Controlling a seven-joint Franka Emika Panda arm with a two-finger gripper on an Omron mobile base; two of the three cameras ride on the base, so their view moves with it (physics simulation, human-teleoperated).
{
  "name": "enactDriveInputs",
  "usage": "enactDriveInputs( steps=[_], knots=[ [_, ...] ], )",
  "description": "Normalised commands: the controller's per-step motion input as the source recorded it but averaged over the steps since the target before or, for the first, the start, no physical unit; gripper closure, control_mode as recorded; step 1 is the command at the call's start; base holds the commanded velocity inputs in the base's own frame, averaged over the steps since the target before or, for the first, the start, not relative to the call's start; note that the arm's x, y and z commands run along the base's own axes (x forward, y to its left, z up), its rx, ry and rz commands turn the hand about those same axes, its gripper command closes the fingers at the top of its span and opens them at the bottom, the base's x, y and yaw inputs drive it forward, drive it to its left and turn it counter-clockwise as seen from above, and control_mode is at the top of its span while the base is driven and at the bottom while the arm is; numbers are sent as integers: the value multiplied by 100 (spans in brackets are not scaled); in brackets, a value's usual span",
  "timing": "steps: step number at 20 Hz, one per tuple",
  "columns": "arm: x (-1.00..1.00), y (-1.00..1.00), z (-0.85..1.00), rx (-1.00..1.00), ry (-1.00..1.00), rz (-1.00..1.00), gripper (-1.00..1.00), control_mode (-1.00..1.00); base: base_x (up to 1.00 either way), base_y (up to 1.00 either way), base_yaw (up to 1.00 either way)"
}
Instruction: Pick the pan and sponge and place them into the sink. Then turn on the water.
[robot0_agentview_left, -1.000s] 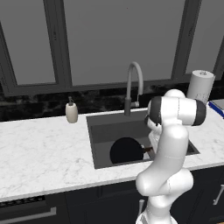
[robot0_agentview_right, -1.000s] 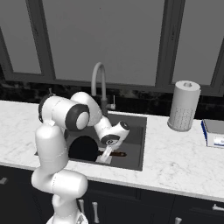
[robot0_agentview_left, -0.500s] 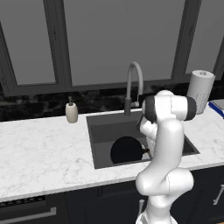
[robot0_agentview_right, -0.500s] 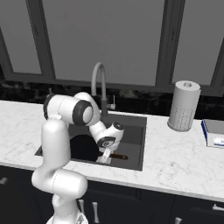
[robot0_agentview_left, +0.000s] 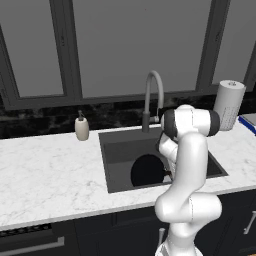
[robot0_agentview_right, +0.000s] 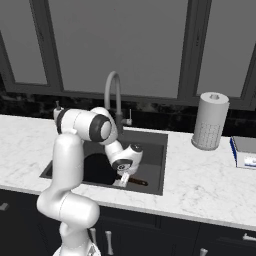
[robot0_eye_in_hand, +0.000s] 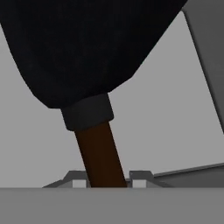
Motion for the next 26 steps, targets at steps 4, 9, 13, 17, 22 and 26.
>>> enactDriveInputs(
  steps=[4, 9, 13, 17, 22, 26],
  knots=[
    [3, -2, -8, 0, -6, 0, 100, -100, 0, 0, 0],
    [0, 0, 0, 0, -11, 3, 100, -100, 0, 0, 0],
    [0, 0, 0, 0, -9, 4, -100, -100, 0, 0, 0],
    [0, 0, 0, 0, -6, 5, -100, -100, 0, 0, 0],
    [0, 0, 0, 0, -6, 6, -100, -100, 0, 0, 0],
    [0, 0, 0, 0, -4, 5, -100, -100, 0, 0, 0]
  ],
)
